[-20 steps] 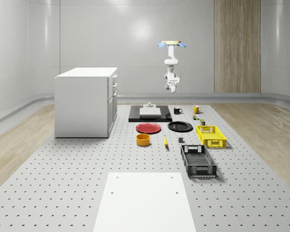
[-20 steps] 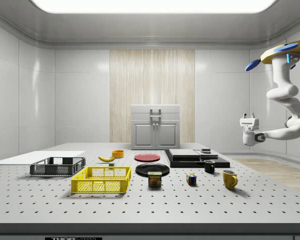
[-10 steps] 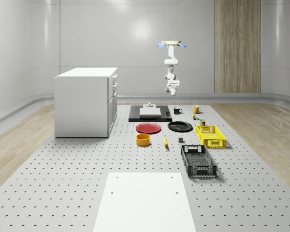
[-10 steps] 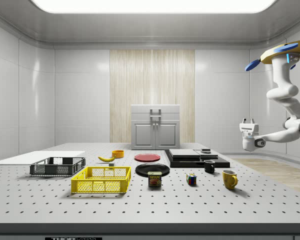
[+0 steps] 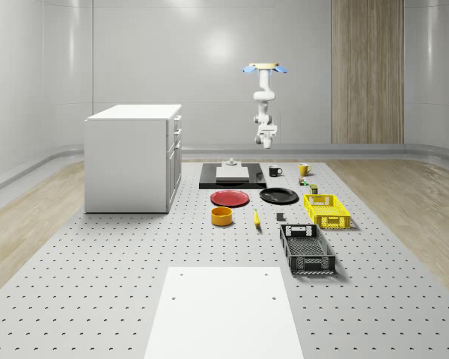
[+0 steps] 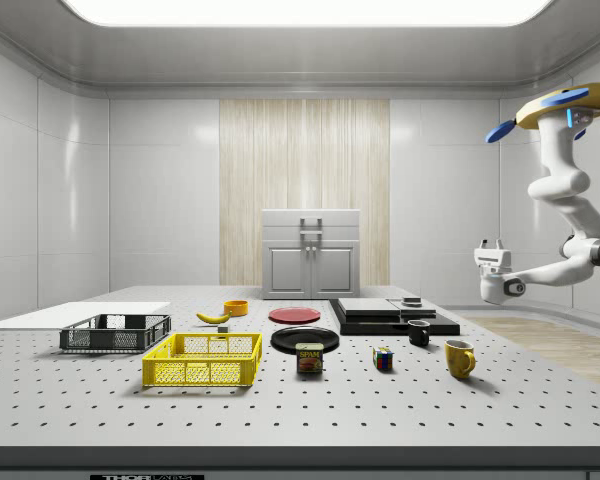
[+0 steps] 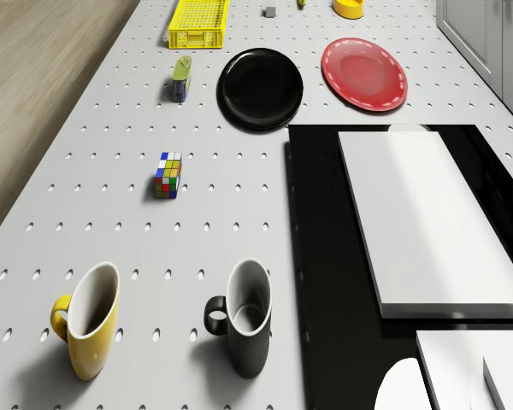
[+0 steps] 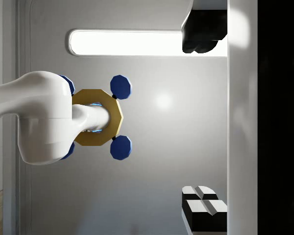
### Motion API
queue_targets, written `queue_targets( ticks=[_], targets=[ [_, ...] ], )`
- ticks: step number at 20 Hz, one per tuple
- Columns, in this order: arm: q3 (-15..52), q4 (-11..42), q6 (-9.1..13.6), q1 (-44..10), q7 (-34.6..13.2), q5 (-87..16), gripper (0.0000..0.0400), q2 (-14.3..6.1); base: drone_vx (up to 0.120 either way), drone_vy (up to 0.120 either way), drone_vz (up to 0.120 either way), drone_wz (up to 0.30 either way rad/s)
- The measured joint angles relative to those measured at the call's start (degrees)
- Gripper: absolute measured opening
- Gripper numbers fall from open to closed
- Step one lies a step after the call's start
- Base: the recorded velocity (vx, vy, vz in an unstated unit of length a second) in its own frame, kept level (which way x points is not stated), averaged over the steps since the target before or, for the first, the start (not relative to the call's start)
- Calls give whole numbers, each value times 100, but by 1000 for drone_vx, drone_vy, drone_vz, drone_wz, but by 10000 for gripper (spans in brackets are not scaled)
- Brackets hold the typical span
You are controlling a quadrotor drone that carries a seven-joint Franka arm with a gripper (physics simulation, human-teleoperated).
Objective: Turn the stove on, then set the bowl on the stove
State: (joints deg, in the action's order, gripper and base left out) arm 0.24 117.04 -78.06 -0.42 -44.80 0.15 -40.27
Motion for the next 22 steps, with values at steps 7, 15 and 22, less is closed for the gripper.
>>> queue_targets(
  ticks=[7,15,22],
  targets=[
    [4,7,-22,-5,2,-1,400,-15,120,-120,0,0],
    [14,27,-55,-11,2,-10,400,-38,85,-120,0,0],
    [39,48,-85,-20,-1,-43,400,-59,0,-120,0,0]
  ],
)
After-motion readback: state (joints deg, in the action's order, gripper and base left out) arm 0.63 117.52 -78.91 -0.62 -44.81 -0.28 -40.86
